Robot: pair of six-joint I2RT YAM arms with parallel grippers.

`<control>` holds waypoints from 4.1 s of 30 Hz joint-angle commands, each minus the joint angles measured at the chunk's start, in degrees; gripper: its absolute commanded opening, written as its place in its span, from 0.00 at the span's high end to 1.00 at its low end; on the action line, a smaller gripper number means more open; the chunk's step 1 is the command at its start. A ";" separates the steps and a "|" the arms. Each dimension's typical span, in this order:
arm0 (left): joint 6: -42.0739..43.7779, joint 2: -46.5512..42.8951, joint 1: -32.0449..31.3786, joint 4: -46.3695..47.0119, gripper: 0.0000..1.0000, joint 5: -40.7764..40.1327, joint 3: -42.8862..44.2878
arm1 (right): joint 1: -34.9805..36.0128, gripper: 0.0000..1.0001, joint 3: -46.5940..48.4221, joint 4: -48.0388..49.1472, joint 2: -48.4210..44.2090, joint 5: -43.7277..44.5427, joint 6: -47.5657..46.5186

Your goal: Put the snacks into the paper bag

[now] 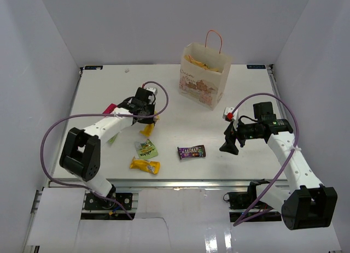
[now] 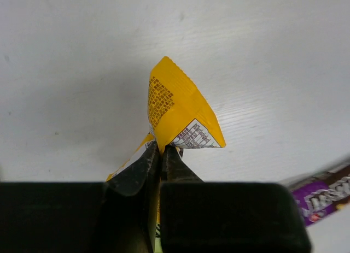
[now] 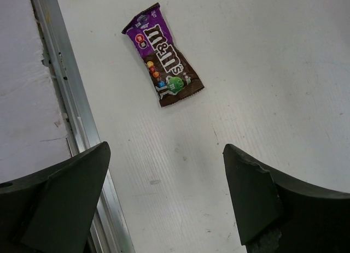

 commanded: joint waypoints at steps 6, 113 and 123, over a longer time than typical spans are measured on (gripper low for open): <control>-0.65 -13.18 -1.16 15.62 1.00 17.11 13.85 | 0.07 0.11 -1.21 1.55 -0.98 -0.43 -0.12; -80.99 -52.21 -4.15 -27.70 0.36 -1.95 -34.03 | 10.91 0.86 57.12 16.05 26.76 10.55 19.43; -80.11 -50.98 -4.15 -25.23 0.35 -1.07 -35.18 | 6.49 0.88 68.48 25.89 41.55 21.00 28.35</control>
